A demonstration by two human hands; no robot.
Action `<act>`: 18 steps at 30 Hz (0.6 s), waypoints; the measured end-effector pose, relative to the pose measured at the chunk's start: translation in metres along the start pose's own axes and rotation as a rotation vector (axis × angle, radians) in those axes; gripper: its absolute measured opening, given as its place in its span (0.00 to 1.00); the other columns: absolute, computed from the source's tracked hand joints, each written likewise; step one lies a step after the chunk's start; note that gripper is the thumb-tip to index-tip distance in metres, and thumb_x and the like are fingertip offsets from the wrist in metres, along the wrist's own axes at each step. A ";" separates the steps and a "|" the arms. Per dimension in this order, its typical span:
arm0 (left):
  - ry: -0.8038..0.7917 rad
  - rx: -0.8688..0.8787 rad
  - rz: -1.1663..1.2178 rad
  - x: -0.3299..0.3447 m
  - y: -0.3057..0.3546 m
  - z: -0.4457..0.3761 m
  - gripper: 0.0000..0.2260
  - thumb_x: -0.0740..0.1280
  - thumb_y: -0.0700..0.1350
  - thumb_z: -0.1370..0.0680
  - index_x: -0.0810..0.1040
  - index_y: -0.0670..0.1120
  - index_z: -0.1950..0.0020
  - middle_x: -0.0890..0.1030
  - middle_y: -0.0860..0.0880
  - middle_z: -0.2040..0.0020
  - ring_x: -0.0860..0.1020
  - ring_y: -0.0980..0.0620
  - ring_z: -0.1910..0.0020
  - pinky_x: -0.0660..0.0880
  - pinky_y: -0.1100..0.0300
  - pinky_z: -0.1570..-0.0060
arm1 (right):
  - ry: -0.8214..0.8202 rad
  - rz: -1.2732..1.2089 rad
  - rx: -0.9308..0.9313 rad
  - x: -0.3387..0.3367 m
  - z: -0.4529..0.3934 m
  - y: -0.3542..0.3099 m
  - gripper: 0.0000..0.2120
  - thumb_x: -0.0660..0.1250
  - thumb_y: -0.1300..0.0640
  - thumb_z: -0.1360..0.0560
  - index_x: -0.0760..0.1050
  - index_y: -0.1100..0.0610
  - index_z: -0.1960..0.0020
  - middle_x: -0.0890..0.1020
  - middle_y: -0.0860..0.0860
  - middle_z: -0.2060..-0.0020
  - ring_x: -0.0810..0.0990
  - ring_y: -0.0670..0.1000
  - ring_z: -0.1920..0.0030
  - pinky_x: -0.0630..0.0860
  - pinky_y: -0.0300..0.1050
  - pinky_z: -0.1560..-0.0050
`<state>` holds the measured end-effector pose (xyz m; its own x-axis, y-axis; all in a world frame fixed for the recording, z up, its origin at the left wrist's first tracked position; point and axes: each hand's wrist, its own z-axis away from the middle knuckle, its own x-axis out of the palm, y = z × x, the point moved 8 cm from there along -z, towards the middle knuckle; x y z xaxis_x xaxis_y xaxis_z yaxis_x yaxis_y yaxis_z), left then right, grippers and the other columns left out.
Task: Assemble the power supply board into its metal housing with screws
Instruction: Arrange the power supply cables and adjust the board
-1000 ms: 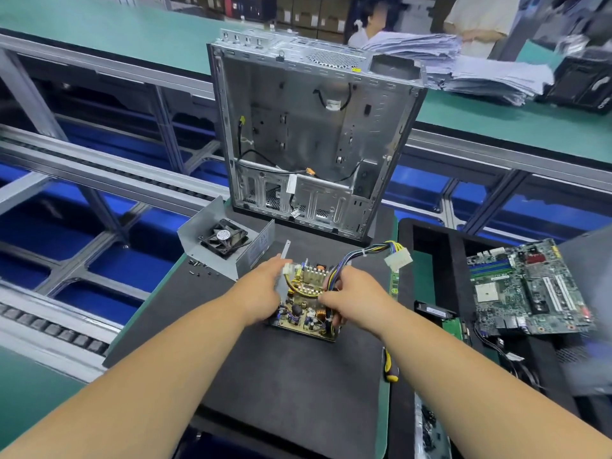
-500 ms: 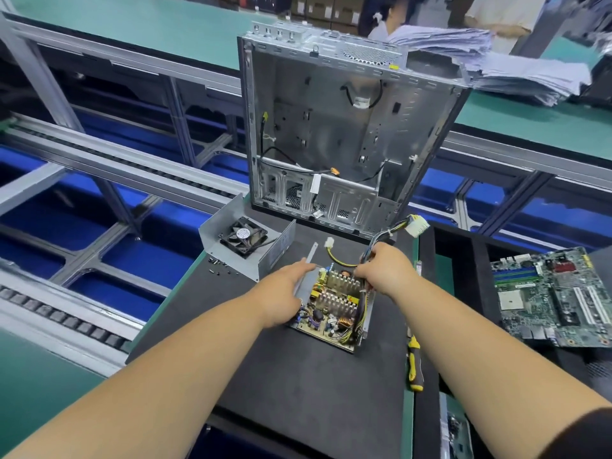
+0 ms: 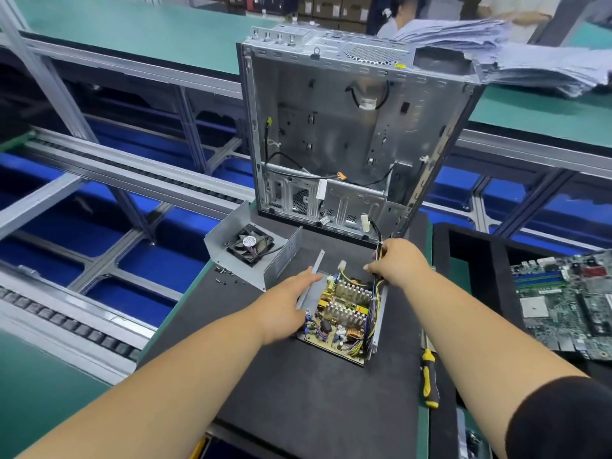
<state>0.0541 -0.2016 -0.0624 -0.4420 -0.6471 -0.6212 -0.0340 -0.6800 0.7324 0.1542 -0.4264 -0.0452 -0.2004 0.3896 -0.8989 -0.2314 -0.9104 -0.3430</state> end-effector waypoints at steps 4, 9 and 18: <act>0.016 -0.015 -0.004 -0.001 0.000 -0.001 0.34 0.62 0.33 0.25 0.61 0.58 0.23 0.56 0.57 0.21 0.58 0.56 0.23 0.58 0.68 0.34 | -0.103 0.058 0.199 0.007 -0.005 0.027 0.26 0.68 0.38 0.25 0.77 0.63 0.48 0.81 0.55 0.59 0.80 0.58 0.54 0.75 0.47 0.53; 0.135 -0.025 -0.040 -0.004 0.009 -0.002 0.29 0.66 0.38 0.24 0.66 0.57 0.26 0.58 0.53 0.22 0.59 0.54 0.24 0.57 0.62 0.28 | -0.246 -0.222 0.291 0.025 0.001 0.059 0.33 0.60 0.34 0.22 0.79 0.64 0.40 0.84 0.58 0.50 0.80 0.57 0.54 0.74 0.48 0.48; 0.278 0.148 -0.064 0.001 0.061 -0.009 0.20 0.66 0.40 0.22 0.74 0.57 0.33 0.63 0.57 0.26 0.59 0.57 0.26 0.53 0.64 0.30 | -0.224 0.106 0.248 0.008 0.042 0.120 0.28 0.67 0.39 0.24 0.77 0.63 0.40 0.82 0.57 0.46 0.80 0.57 0.49 0.72 0.44 0.52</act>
<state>0.0595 -0.2467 -0.0211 -0.1737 -0.6881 -0.7046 -0.1929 -0.6778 0.7095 0.0847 -0.5269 -0.0818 -0.4332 0.3407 -0.8344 -0.4172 -0.8965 -0.1495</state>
